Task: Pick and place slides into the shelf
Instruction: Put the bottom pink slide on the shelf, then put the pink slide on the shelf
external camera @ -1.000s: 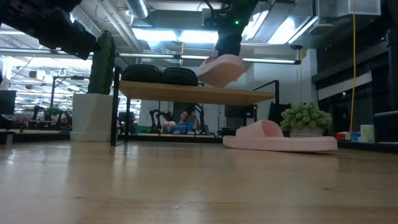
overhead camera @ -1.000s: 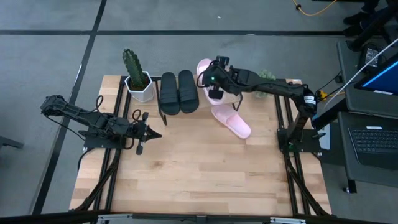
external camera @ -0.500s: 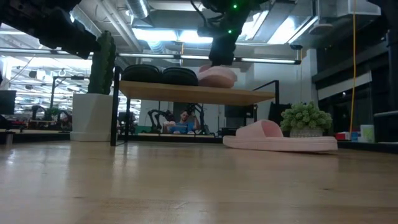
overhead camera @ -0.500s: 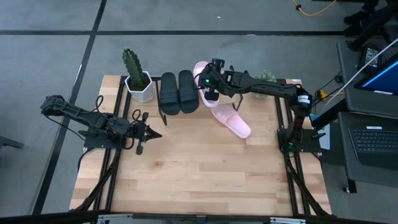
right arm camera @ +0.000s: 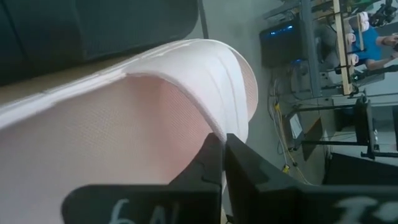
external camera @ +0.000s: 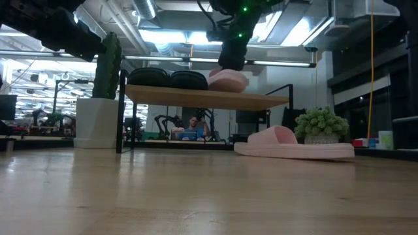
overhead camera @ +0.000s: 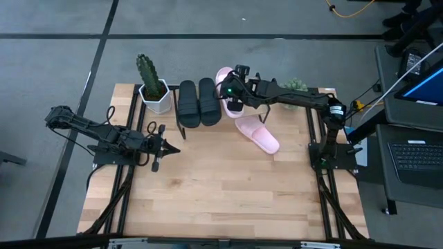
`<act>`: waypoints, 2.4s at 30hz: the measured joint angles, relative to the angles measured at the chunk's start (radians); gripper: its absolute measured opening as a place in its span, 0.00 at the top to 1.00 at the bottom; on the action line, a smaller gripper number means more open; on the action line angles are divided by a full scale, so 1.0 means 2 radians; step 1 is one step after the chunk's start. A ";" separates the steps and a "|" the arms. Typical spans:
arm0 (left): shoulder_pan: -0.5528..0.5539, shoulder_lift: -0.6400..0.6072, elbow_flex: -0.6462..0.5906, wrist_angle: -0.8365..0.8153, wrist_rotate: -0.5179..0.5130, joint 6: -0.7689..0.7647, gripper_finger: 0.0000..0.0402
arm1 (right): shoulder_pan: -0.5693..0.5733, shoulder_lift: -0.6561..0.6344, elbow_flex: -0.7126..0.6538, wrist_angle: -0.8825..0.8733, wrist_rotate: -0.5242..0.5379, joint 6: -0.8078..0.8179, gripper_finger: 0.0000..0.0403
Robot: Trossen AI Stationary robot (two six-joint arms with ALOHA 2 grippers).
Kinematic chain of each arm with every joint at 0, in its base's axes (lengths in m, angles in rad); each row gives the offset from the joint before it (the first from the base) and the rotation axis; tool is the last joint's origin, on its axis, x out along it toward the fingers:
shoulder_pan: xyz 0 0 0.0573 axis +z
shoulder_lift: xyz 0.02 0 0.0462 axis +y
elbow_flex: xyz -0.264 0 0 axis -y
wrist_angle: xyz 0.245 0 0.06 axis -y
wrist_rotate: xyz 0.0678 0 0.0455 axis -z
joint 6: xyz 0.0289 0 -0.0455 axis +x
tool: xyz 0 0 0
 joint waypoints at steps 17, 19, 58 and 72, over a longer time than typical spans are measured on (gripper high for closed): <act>0.000 0.000 0.000 0.000 0.000 0.000 1.00 | 0.001 0.024 0.001 0.006 0.000 -0.002 0.98; 0.000 0.000 0.000 0.000 0.000 0.000 1.00 | 0.002 0.024 0.001 0.006 0.000 -0.003 0.98; 0.000 0.000 0.000 -0.001 0.000 0.000 1.00 | 0.014 0.025 0.000 0.033 -0.028 0.007 0.73; 0.000 0.000 0.000 -0.002 0.001 0.000 1.00 | 0.041 0.017 0.072 -0.075 -0.027 0.004 0.65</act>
